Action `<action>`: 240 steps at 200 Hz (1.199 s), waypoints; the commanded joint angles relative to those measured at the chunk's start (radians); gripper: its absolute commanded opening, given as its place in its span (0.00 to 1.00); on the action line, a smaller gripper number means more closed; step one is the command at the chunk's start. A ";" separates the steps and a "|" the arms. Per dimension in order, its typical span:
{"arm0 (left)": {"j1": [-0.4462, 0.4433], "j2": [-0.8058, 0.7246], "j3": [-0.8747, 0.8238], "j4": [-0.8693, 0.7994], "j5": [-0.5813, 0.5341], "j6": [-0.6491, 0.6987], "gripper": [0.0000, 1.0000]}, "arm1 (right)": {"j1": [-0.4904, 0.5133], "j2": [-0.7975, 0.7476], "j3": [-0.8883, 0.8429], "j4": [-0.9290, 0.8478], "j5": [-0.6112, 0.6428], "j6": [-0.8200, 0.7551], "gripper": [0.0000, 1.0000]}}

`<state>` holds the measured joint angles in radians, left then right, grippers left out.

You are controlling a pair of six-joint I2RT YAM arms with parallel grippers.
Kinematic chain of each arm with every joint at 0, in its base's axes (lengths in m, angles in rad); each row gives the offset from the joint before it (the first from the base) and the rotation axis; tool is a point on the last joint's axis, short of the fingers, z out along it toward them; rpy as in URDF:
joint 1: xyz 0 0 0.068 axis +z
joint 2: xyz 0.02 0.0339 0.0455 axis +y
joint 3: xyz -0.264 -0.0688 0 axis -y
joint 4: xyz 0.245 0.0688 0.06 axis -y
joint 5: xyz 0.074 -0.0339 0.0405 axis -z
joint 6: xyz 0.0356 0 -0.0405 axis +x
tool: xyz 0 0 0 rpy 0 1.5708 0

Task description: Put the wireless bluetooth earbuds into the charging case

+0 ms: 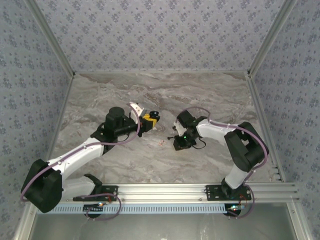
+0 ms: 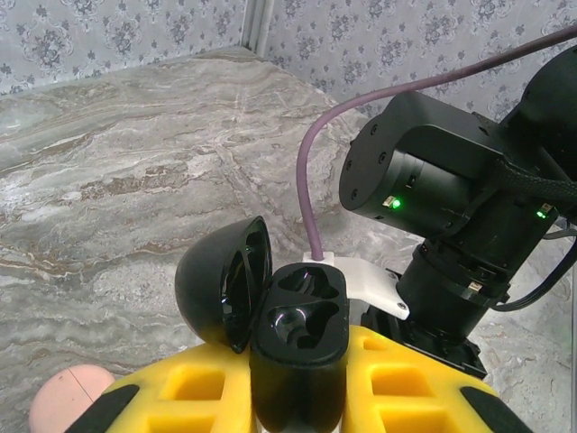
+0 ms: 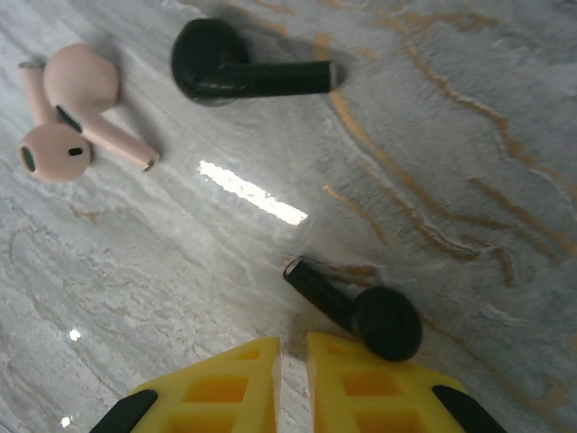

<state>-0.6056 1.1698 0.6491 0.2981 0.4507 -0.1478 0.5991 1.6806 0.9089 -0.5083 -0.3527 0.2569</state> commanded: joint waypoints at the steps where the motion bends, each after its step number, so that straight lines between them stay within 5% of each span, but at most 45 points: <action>1: -0.007 -0.015 0.007 -0.002 -0.008 0.002 0.21 | -0.013 0.016 0.027 -0.025 0.071 0.030 0.16; 134: -0.007 -0.016 0.009 -0.009 -0.016 0.007 0.21 | -0.032 0.075 0.125 -0.111 0.288 -0.028 0.16; 240: -0.007 -0.033 0.020 -0.045 -0.040 0.019 0.21 | -0.059 0.013 0.167 -0.143 0.218 -0.048 0.22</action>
<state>-0.6090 1.1679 0.6472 0.2668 0.4252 -0.1471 0.5621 1.7535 1.0641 -0.6136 -0.1032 0.2165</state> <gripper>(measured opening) 0.212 0.203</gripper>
